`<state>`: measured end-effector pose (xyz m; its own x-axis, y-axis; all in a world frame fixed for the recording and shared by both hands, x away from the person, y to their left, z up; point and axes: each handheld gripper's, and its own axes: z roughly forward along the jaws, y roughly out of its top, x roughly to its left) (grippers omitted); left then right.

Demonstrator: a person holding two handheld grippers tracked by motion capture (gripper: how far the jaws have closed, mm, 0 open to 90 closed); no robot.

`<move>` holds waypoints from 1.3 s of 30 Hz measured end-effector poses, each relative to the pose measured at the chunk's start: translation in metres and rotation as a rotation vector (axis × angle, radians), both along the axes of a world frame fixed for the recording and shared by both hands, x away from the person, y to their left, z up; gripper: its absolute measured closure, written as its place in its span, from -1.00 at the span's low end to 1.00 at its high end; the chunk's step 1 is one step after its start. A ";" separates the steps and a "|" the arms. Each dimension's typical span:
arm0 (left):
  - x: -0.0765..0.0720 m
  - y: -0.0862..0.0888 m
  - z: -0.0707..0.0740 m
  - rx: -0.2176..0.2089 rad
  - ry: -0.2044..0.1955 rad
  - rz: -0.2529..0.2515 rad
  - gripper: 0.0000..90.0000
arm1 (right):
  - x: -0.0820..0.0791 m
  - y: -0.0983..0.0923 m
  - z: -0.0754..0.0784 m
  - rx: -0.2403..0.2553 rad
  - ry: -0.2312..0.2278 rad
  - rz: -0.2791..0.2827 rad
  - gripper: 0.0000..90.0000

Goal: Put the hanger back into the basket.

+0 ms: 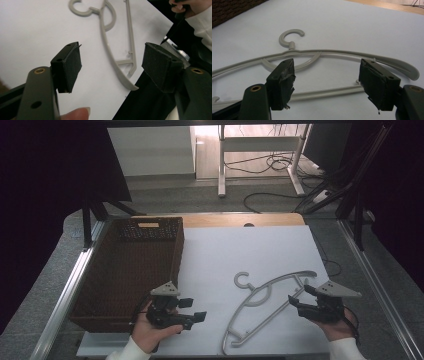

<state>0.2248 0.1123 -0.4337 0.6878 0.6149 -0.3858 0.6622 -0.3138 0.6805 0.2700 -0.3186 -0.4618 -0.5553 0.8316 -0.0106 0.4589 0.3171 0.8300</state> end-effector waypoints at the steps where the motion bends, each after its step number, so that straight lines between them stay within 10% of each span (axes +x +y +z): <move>1: 0.004 -0.009 -0.001 0.011 0.004 -0.014 -0.29 | 0.000 -0.001 0.000 0.000 0.000 0.001 -0.34; 39: 0.057 -0.103 -0.052 0.179 0.137 -0.041 -0.10 | 0.001 -0.003 -0.004 -0.024 0.006 -0.017 -0.35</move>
